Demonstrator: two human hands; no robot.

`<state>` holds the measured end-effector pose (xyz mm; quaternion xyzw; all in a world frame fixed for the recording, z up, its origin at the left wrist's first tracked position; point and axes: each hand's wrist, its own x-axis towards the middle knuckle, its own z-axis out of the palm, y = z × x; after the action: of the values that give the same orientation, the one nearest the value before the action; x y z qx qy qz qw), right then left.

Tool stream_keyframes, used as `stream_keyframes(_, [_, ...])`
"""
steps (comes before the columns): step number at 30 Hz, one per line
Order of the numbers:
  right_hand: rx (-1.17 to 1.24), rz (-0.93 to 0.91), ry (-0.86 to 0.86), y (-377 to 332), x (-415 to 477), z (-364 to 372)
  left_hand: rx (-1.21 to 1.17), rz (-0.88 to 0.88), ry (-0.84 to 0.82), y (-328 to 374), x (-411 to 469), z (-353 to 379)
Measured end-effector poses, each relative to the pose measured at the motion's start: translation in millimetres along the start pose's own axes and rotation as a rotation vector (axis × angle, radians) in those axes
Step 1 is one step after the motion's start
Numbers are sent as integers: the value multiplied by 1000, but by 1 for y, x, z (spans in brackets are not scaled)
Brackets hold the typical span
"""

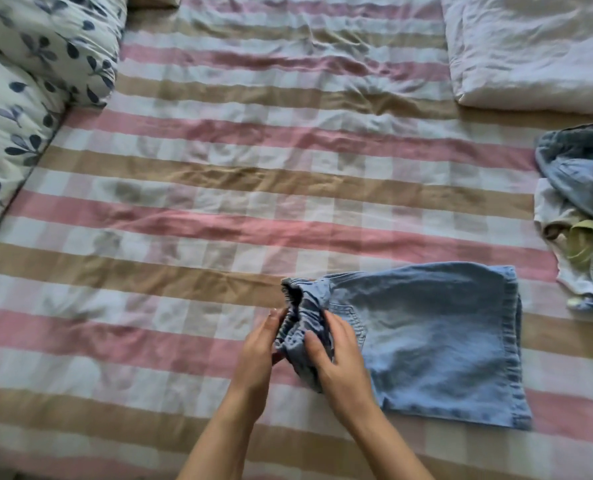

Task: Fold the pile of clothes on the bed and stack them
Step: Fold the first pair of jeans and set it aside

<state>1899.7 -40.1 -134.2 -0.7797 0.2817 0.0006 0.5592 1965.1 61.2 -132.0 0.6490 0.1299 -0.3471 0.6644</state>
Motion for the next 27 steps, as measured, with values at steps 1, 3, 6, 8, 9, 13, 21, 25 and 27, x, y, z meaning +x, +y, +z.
stream_keyframes(1, [78, 15, 32, -5, -4, -13, 9, 20, -37, 2, -7, 12])
stream_keyframes(3, [209, 51, 102, -9, -12, -41, 60, 63, -125, 6, -17, 42])
stream_keyframes(6, [266, 111, 278, 4, -19, -83, 134, 149, -260, 7, -28, 93])
stream_keyframes(8, [221, 136, 420, 24, -22, -113, 222, 203, -372, 3, -31, 125])
stream_keyframes(9, [186, 149, 484, 35, -23, -129, 264, 223, -426, 0, -32, 139])
stream_keyframes(13, [152, 187, 647, 89, -16, -181, 554, 508, -313, -21, -17, 176])
stream_keyframes(21, [-324, 114, 656, 139, 8, -195, 1417, 651, -179, -79, 43, 200])
stream_keyframes(25, [-713, 62, 423, 145, 34, -191, 1634, 610, -195, -95, 65, 209])
stream_keyframes(27, [-701, 141, 345, 154, 42, -191, 1646, 573, -182, -108, 76, 204])
